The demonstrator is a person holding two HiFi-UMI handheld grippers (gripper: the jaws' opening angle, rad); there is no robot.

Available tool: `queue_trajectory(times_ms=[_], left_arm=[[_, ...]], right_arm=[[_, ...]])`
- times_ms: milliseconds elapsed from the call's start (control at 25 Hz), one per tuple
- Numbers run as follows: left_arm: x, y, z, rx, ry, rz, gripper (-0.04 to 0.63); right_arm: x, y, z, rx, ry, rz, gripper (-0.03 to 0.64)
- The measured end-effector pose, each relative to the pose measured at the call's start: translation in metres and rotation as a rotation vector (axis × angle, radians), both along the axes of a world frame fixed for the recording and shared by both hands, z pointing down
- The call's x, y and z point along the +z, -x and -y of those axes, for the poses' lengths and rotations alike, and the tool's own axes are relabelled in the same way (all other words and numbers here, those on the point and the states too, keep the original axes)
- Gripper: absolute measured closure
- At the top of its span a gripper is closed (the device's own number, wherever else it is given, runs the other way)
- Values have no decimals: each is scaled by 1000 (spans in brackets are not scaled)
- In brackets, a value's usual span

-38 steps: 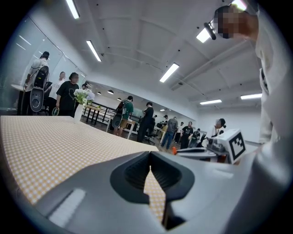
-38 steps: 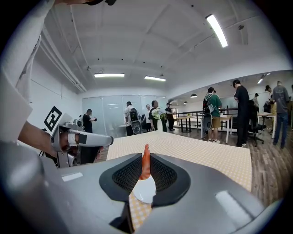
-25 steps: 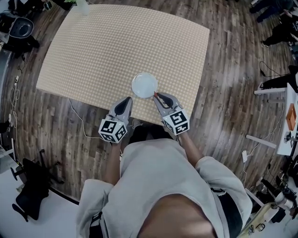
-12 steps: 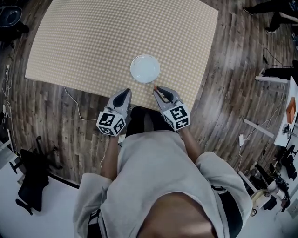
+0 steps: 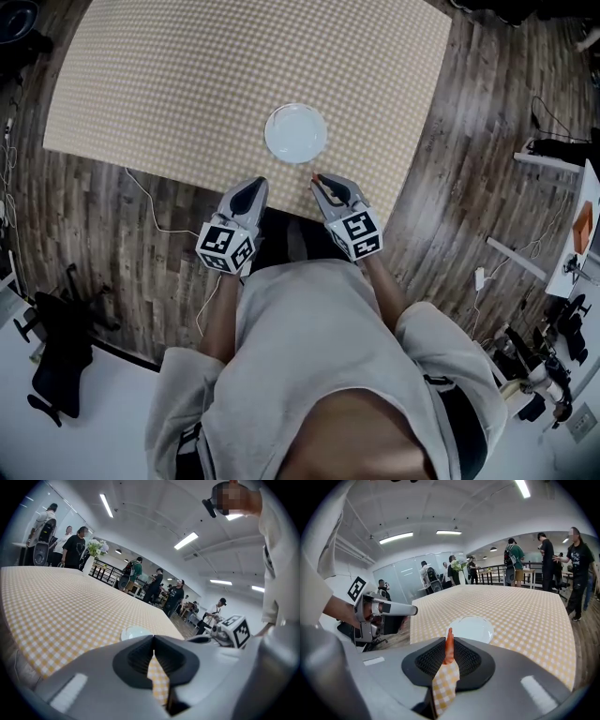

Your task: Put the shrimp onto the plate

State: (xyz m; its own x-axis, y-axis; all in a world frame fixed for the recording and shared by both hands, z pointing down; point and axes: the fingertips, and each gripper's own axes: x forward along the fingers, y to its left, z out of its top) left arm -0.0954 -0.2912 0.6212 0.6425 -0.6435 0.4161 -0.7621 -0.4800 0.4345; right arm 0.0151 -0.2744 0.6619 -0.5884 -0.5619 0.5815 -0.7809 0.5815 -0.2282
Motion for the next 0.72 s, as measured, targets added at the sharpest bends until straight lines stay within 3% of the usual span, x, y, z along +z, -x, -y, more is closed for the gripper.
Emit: queue_trajectory(times_ms=[720], left_arm=[[0, 15, -12, -65, 16, -18, 586]], right_arm=[[30, 24, 123, -138, -59, -112, 561]])
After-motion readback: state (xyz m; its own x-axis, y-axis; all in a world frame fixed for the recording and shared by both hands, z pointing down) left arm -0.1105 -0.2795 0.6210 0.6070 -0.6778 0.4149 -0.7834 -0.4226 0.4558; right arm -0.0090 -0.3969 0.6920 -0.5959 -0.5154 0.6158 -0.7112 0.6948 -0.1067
